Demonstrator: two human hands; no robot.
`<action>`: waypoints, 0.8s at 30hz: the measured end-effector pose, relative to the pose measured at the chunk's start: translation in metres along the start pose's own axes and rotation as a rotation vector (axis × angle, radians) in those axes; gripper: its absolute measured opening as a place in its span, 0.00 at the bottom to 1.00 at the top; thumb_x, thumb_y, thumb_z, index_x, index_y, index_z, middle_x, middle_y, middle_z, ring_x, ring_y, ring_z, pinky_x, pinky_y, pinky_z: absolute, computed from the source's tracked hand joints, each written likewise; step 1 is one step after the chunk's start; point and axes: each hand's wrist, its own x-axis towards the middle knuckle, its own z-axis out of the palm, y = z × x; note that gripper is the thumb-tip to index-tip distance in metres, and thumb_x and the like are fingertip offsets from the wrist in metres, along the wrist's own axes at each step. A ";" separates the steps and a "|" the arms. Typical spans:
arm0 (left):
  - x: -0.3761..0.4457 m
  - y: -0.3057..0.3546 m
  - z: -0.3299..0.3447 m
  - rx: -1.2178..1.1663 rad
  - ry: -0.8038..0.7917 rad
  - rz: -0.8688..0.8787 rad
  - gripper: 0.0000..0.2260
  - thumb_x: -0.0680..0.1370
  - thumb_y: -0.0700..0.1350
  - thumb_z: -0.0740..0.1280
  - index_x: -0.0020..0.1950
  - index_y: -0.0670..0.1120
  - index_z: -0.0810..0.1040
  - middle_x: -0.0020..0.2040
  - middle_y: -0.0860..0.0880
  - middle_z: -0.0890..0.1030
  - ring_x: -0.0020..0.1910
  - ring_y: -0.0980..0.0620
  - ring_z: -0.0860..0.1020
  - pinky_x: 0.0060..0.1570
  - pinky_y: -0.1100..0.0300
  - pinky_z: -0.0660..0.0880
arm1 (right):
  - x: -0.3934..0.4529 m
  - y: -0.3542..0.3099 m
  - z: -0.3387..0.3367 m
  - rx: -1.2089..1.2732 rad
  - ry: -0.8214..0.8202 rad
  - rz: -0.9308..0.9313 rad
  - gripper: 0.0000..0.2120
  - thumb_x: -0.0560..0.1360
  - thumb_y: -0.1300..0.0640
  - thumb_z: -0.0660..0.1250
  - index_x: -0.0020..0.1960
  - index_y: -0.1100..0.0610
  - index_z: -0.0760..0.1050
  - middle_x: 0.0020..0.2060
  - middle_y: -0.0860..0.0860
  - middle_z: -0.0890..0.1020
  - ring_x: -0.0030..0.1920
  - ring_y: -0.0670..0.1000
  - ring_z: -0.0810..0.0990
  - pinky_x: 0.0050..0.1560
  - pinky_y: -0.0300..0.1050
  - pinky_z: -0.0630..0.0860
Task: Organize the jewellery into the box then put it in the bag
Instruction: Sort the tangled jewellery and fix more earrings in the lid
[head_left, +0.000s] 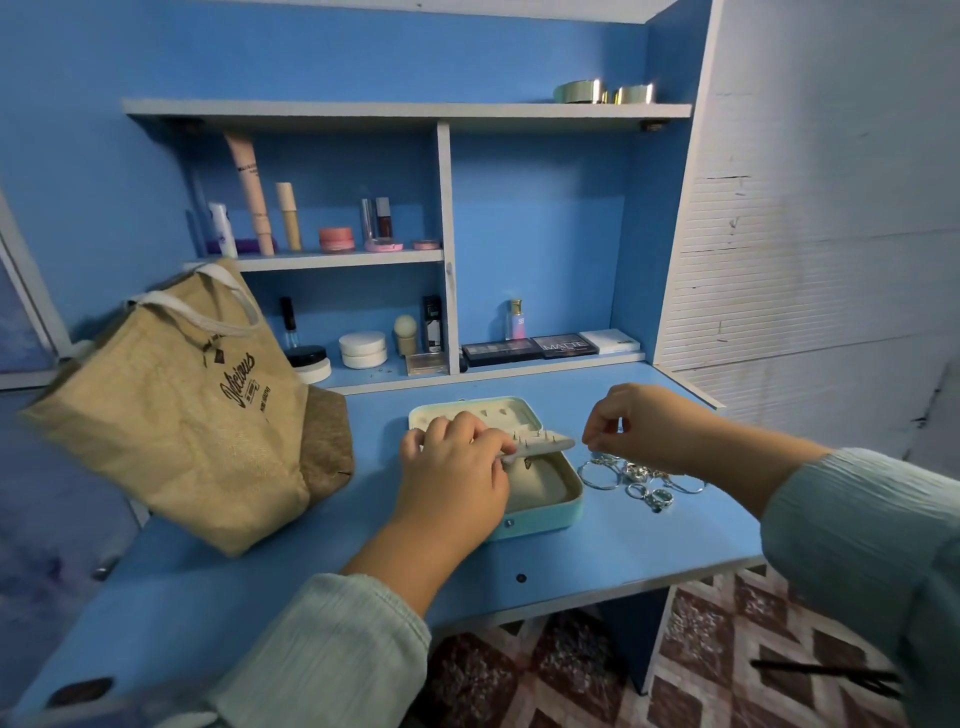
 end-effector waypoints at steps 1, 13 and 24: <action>0.000 0.004 0.001 0.002 0.001 -0.004 0.09 0.64 0.44 0.65 0.39 0.55 0.82 0.38 0.54 0.77 0.38 0.48 0.78 0.41 0.48 0.73 | -0.003 0.004 -0.001 -0.006 -0.007 0.012 0.04 0.75 0.54 0.67 0.43 0.47 0.78 0.41 0.42 0.74 0.38 0.41 0.72 0.39 0.36 0.67; 0.011 0.073 0.027 -0.017 -0.118 0.235 0.12 0.69 0.51 0.58 0.38 0.58 0.81 0.39 0.57 0.77 0.37 0.53 0.77 0.44 0.56 0.59 | -0.033 0.069 0.002 -0.005 -0.087 0.239 0.06 0.74 0.53 0.68 0.47 0.54 0.81 0.44 0.49 0.82 0.42 0.50 0.79 0.44 0.42 0.76; 0.025 0.107 0.074 -0.029 -0.258 0.318 0.11 0.79 0.51 0.61 0.59 0.57 0.77 0.57 0.52 0.72 0.58 0.46 0.69 0.52 0.53 0.54 | -0.052 0.120 0.029 0.068 0.112 0.168 0.08 0.76 0.59 0.63 0.52 0.51 0.78 0.41 0.44 0.73 0.41 0.44 0.71 0.43 0.33 0.64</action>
